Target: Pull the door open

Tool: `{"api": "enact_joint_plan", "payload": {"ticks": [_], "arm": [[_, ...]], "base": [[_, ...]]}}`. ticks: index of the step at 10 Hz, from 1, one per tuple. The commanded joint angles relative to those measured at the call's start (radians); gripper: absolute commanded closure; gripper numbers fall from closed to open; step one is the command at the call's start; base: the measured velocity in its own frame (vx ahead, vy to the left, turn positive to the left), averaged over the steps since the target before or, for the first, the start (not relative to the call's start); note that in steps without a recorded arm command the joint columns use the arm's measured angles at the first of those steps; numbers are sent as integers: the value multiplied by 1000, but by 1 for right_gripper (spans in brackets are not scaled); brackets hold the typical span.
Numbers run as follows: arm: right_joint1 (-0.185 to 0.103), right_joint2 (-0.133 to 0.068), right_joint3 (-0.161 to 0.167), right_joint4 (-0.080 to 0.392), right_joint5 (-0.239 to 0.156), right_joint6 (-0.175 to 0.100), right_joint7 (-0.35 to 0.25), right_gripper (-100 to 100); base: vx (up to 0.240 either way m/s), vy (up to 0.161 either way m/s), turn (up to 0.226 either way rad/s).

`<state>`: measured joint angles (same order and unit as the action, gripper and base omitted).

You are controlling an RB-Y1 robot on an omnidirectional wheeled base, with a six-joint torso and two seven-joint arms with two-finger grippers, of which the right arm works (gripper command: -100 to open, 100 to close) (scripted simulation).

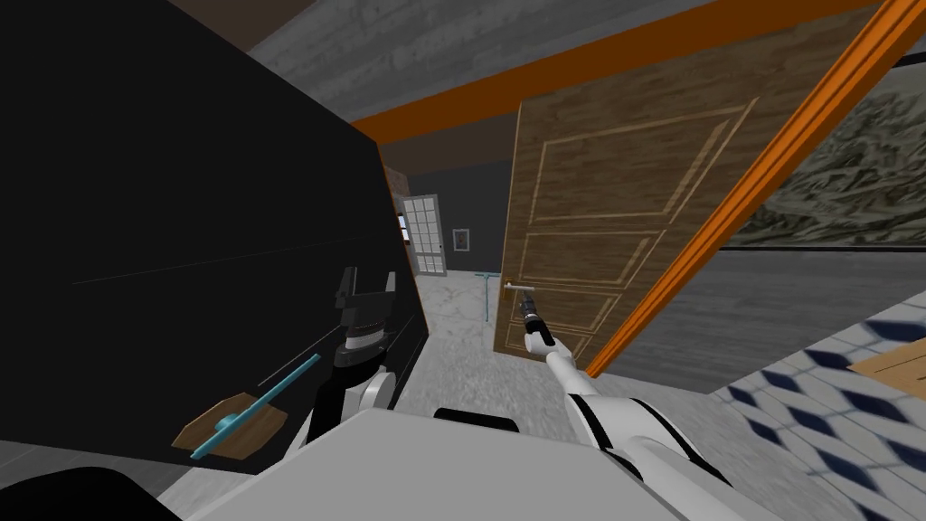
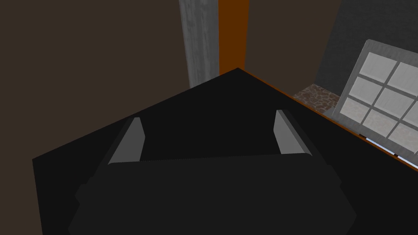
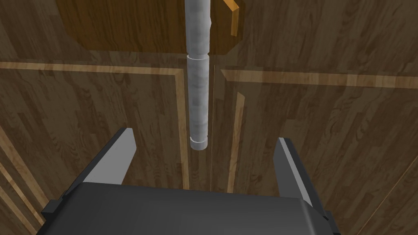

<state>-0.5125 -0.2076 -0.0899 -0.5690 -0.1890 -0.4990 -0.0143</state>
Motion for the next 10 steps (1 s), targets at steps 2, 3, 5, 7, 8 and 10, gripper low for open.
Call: {"api": "enact_joint_plan", "payload": {"ticks": [2, 3, 5, 7, 8, 10], "arm": [[-29, -5, -1, 73, -1, -36, -10, -100], [-29, -5, -1, 81, -1, -36, -10, -100], [-10, -44, -3, 80, -5, -41, -41, -100], [6, -74, -4, 80, -9, -44, -65, -100], [6, -74, -4, 80, -9, -44, -65, -100], [21, -105, -6, 75, -12, -48, -90, -100]], "base": [[35, 19, -10], [0, 0, 0], [95, 38, 149], [72, 26, 70], [80, 25, 75], [105, 30, 113]]}}
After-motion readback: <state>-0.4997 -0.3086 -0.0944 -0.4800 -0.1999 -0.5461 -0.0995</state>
